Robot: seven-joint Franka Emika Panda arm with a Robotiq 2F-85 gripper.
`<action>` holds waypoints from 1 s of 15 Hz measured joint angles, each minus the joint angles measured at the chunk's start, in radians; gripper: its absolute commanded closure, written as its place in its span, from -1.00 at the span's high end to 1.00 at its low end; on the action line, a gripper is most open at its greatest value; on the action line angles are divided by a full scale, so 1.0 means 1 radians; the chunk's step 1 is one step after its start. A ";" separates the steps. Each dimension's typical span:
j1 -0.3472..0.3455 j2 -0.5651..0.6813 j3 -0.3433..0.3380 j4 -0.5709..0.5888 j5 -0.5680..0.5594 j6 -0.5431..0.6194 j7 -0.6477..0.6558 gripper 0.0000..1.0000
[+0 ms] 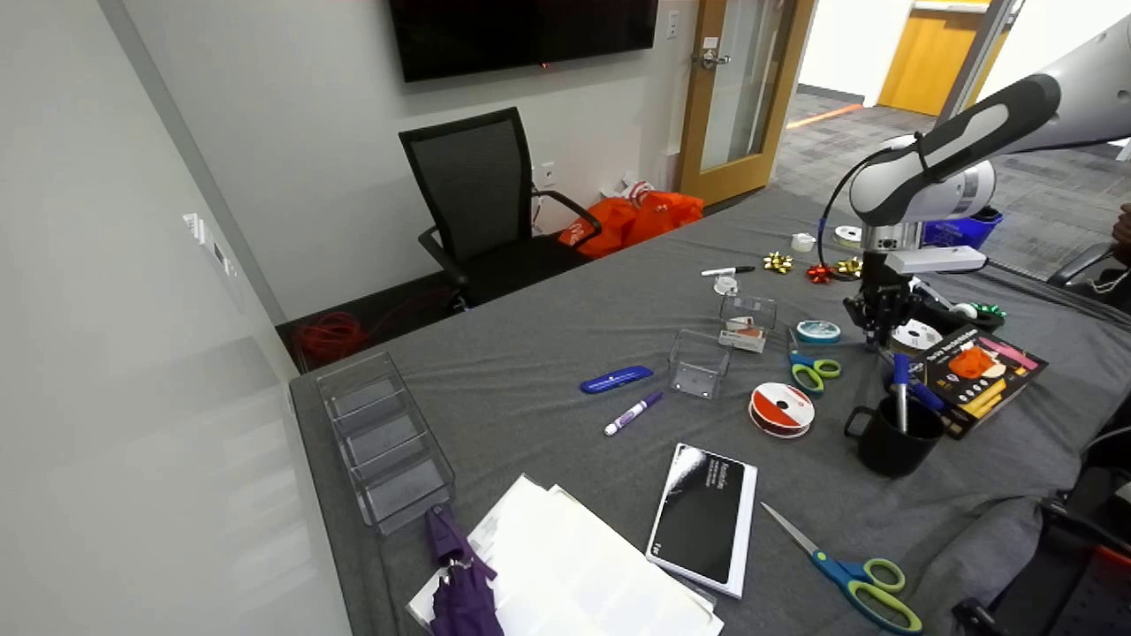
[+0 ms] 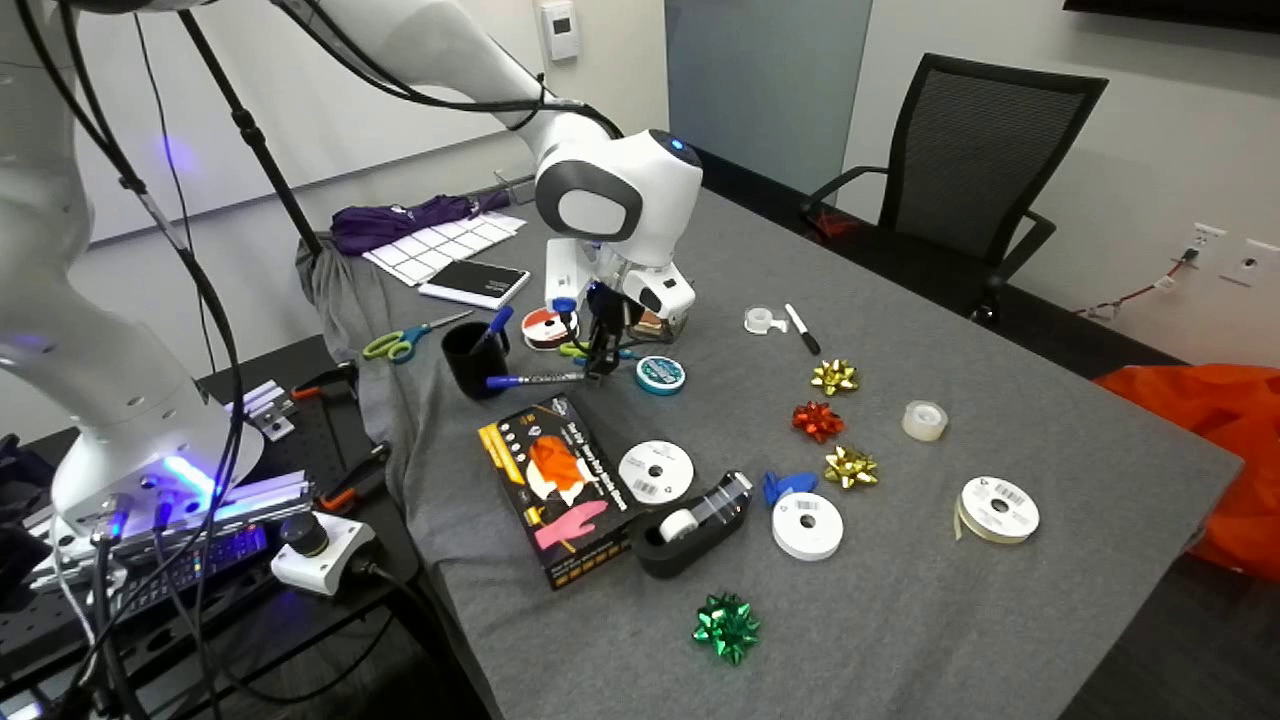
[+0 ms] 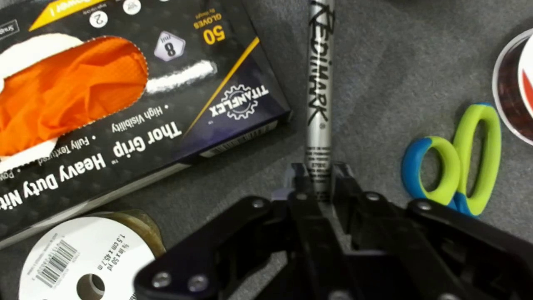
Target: Pick up the blue marker from the tablecloth and put it in the black mug.
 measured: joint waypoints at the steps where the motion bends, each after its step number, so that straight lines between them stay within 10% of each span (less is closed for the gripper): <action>1: 0.000 0.000 0.000 0.000 0.000 0.000 0.000 -0.91; 15: -0.023 -0.022 0.007 -0.001 0.118 0.199 -0.037 -0.91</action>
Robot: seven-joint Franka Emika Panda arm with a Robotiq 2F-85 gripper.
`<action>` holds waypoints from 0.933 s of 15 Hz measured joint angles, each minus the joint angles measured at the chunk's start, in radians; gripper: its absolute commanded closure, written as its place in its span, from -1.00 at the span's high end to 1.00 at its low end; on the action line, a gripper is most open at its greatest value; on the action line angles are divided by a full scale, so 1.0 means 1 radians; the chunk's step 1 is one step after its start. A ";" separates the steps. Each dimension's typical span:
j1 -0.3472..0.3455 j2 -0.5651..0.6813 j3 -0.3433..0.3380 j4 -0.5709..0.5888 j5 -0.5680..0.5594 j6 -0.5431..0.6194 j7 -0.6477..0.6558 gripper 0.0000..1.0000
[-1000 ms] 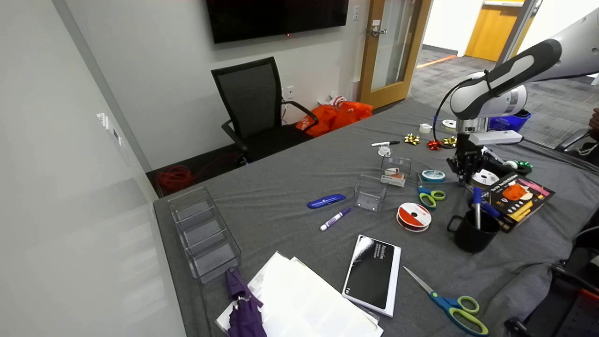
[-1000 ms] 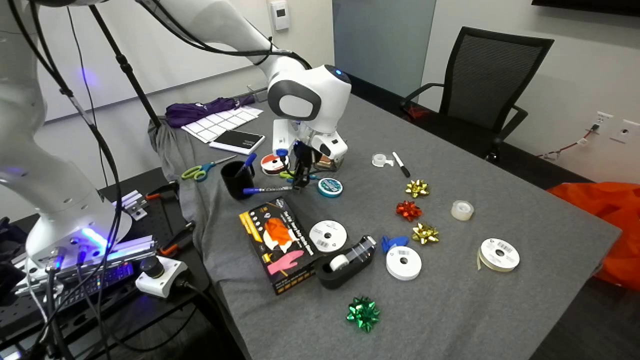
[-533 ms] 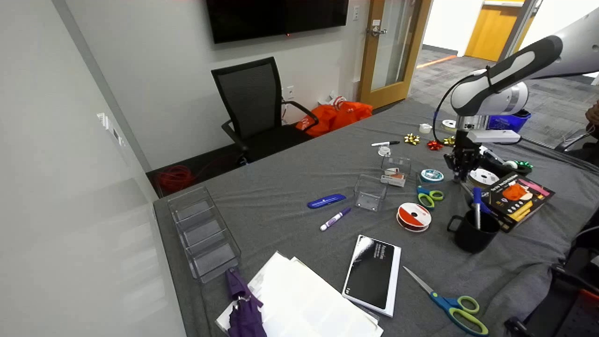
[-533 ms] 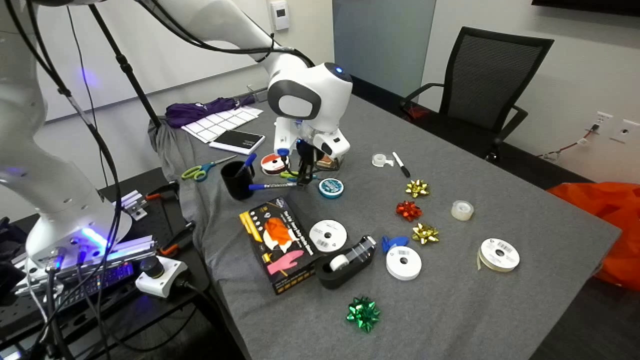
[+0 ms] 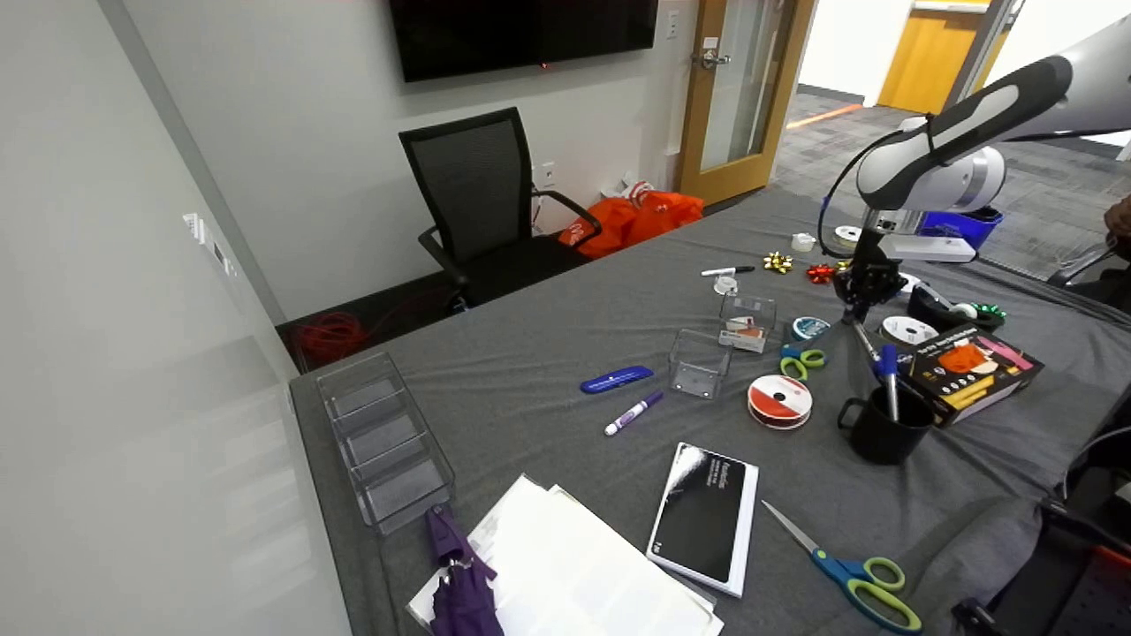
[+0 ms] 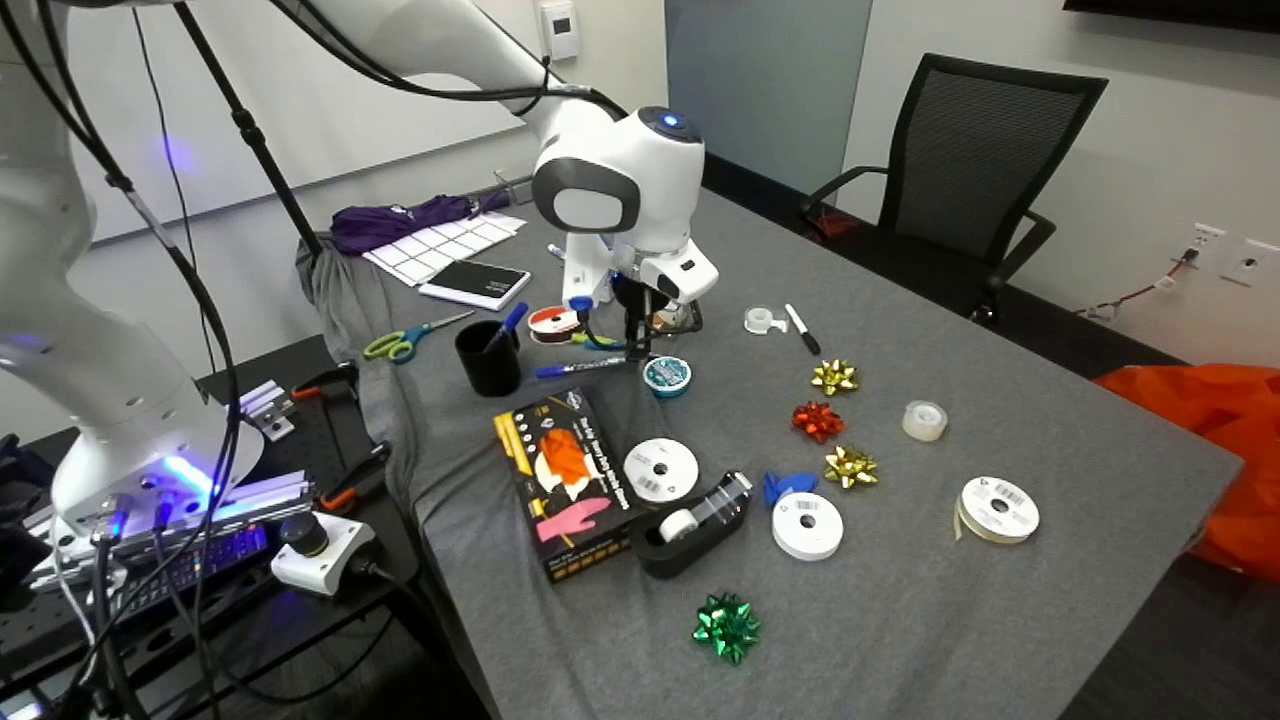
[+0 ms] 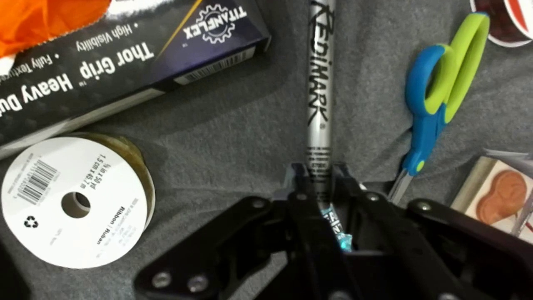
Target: Pick up the blue marker from the tablecloth and put it in the black mug.
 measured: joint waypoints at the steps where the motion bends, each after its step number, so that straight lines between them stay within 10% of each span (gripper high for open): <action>1: -0.004 0.000 0.005 -0.004 0.009 0.022 -0.008 -0.91; 9: -0.024 0.000 0.028 -0.051 0.021 0.180 -0.067 -0.91; 10: -0.026 0.000 0.030 -0.054 0.021 0.191 -0.071 -0.53; 11: -0.028 0.000 0.033 -0.058 0.021 0.200 -0.073 -0.89; 14: -0.037 -0.001 0.040 -0.059 0.021 0.254 -0.077 -0.93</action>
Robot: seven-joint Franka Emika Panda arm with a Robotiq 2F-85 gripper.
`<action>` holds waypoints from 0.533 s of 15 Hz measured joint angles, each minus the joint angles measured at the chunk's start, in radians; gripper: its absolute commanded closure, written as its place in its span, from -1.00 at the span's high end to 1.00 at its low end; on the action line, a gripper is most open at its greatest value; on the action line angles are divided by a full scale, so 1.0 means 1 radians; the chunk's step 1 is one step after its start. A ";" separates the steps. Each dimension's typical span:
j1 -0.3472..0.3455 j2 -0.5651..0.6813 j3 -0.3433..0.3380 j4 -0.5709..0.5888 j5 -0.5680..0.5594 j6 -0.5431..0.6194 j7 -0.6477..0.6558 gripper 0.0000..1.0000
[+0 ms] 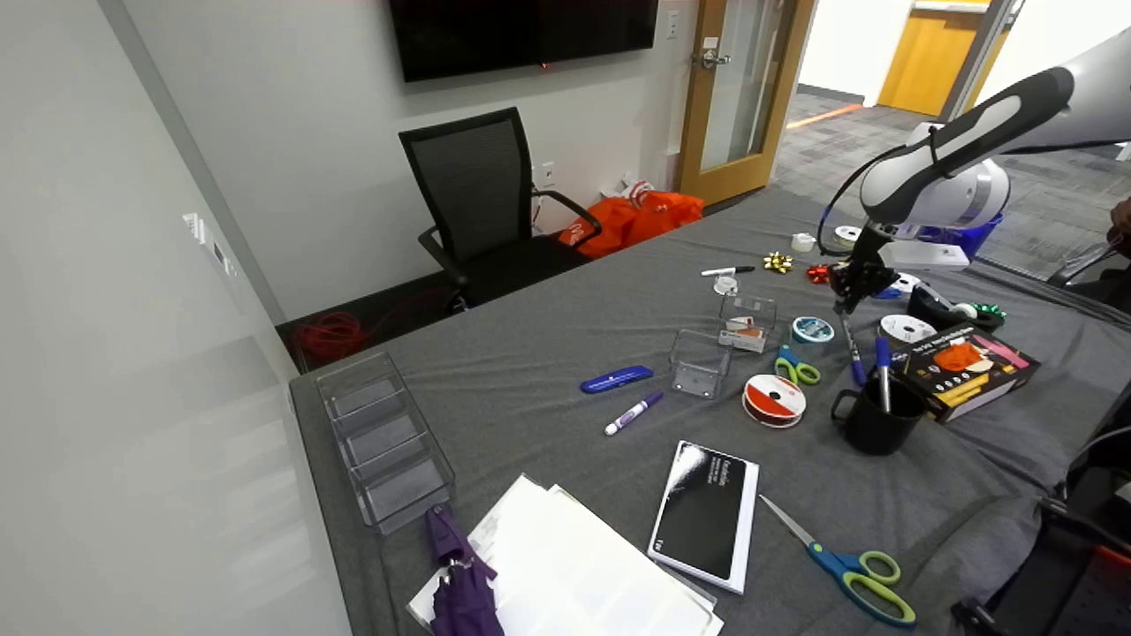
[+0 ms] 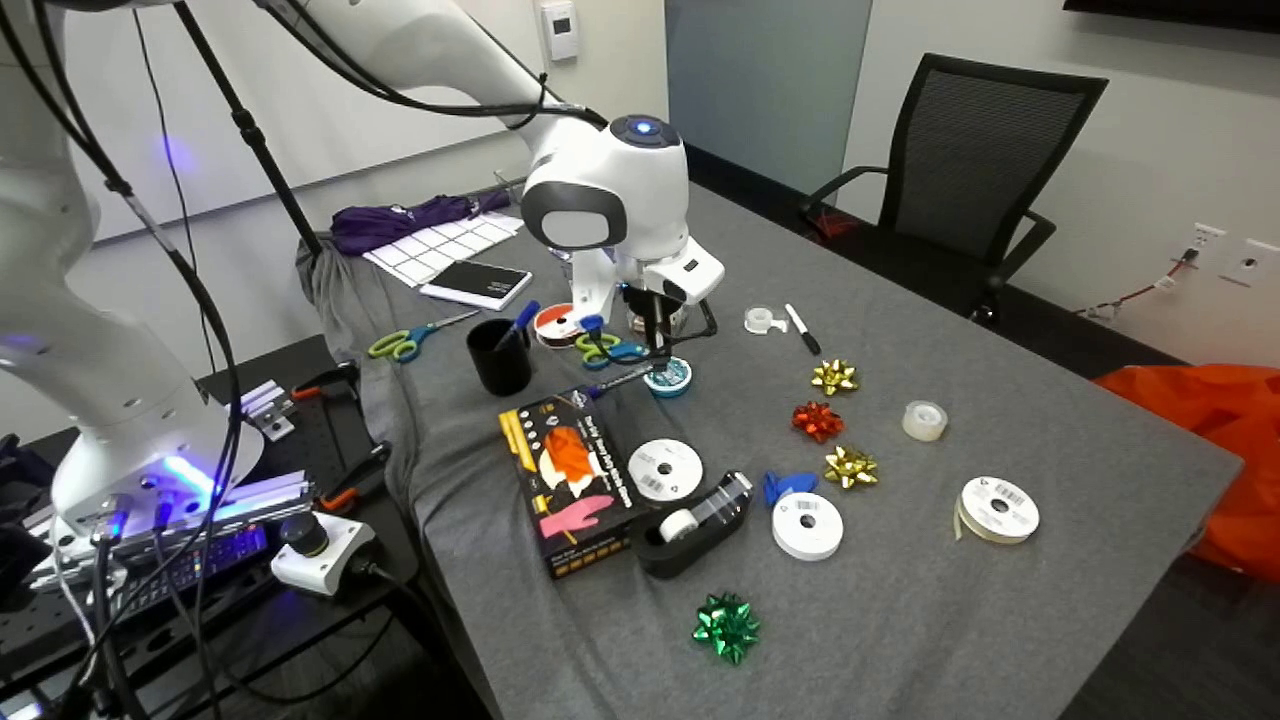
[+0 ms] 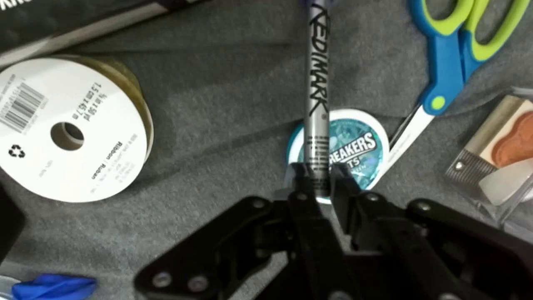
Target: Pick up the blue marker from the tablecloth and put it in the black mug.
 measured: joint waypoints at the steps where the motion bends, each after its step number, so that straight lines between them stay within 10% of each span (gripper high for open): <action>1: -0.004 -0.001 0.001 0.001 0.000 0.018 -0.001 -0.92; 5: -0.022 -0.005 0.013 0.002 0.000 0.066 -0.002 -1.00; 8: -0.038 -0.015 0.029 0.002 0.001 0.069 -0.002 -0.37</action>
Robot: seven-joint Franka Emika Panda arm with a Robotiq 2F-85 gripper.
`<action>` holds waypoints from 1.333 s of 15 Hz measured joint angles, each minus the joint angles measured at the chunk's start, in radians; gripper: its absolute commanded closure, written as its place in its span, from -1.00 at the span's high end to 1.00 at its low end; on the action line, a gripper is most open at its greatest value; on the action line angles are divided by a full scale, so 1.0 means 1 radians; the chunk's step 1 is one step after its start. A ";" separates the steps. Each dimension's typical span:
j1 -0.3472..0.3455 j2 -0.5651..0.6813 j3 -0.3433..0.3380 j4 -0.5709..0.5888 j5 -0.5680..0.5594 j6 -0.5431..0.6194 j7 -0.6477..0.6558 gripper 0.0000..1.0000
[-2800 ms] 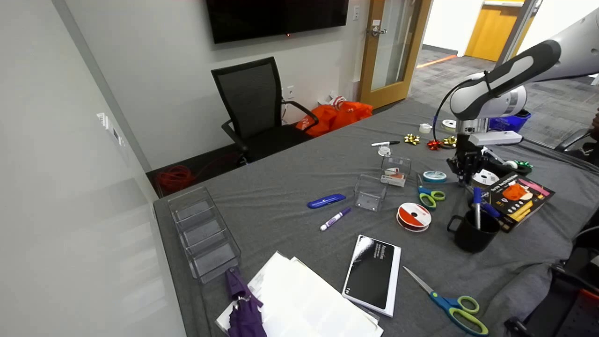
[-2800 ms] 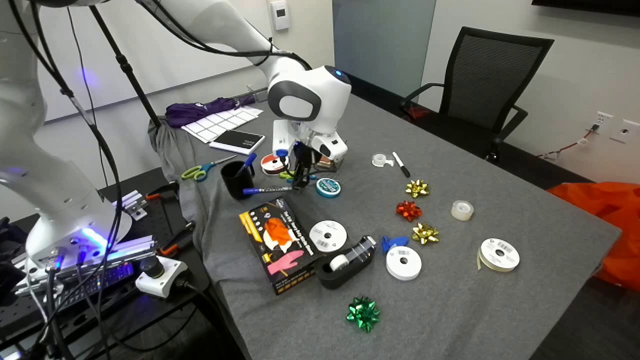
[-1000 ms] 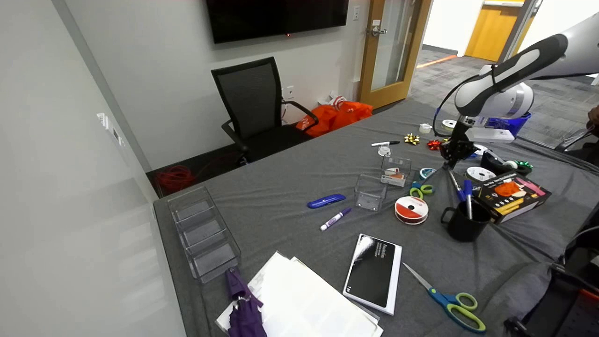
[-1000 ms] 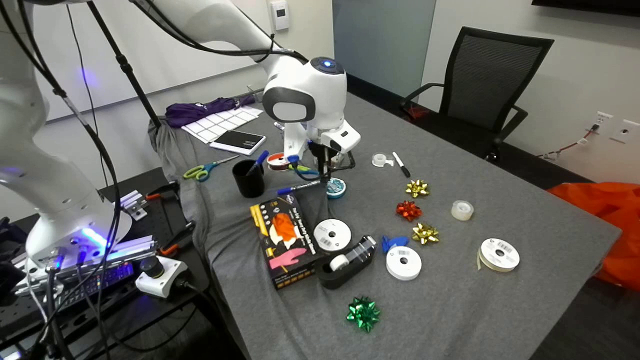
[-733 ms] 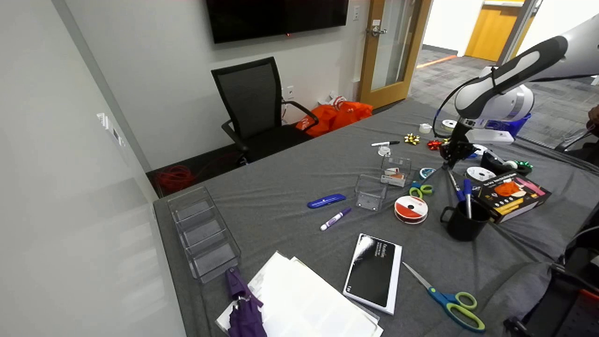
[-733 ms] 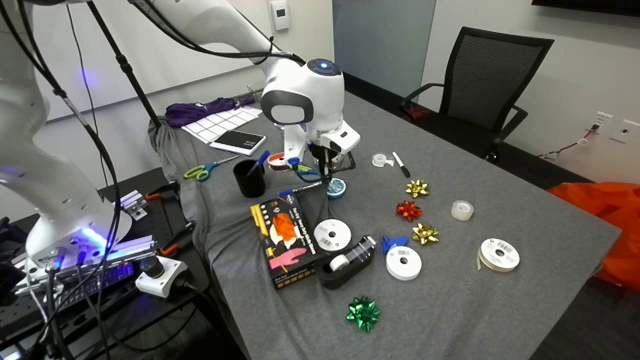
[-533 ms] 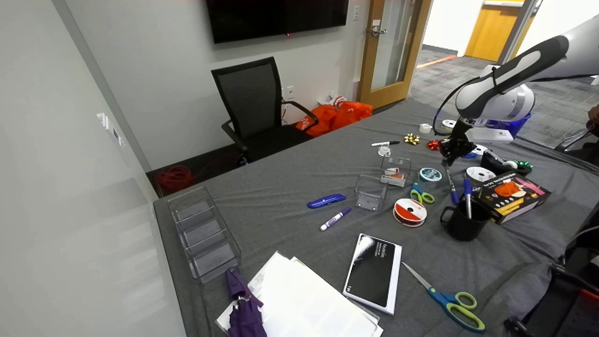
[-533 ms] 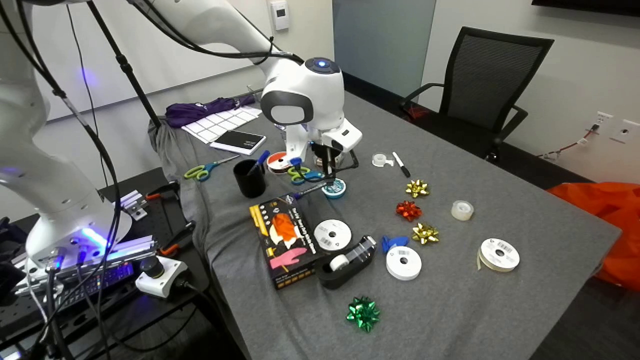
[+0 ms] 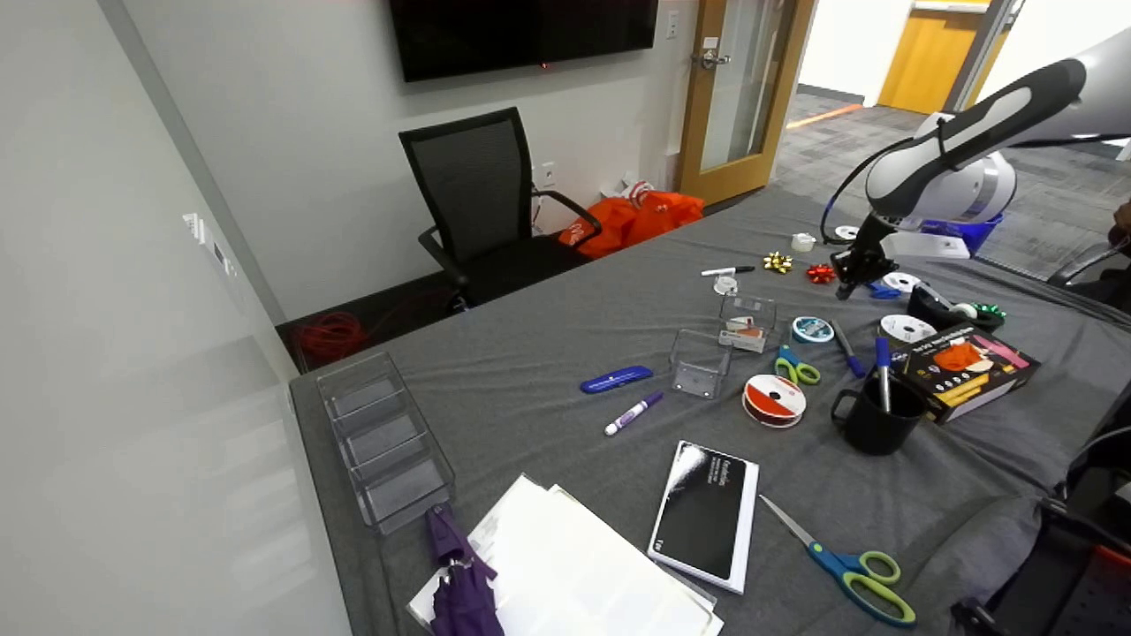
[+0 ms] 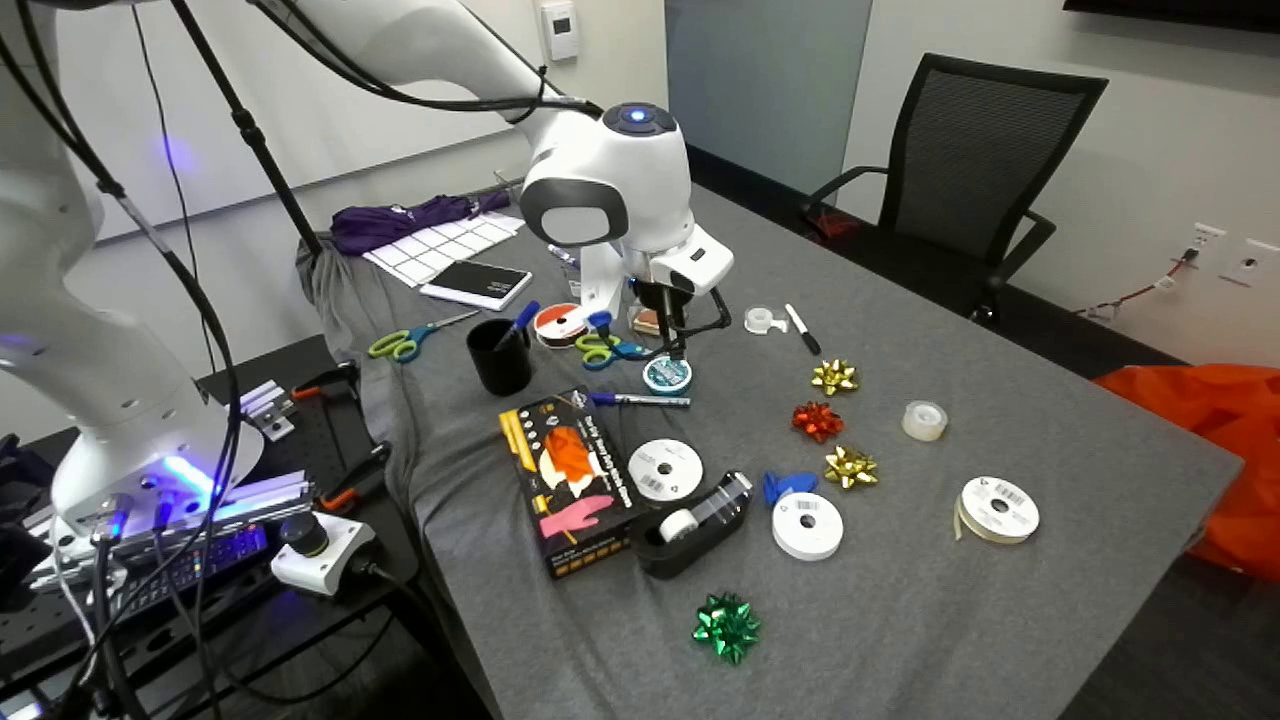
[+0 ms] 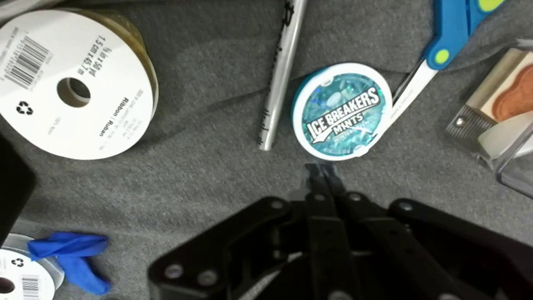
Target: Pick up the blue marker from the tablecloth and put it in the black mug.
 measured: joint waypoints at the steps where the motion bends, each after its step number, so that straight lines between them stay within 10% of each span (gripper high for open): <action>1: -0.001 -0.003 0.000 0.000 -0.003 0.000 0.000 -0.21; 10: 0.000 0.000 -0.039 -0.014 -0.136 -0.217 -0.018 0.97; 20: 0.004 0.068 0.006 -0.020 -0.116 -0.222 -0.068 0.96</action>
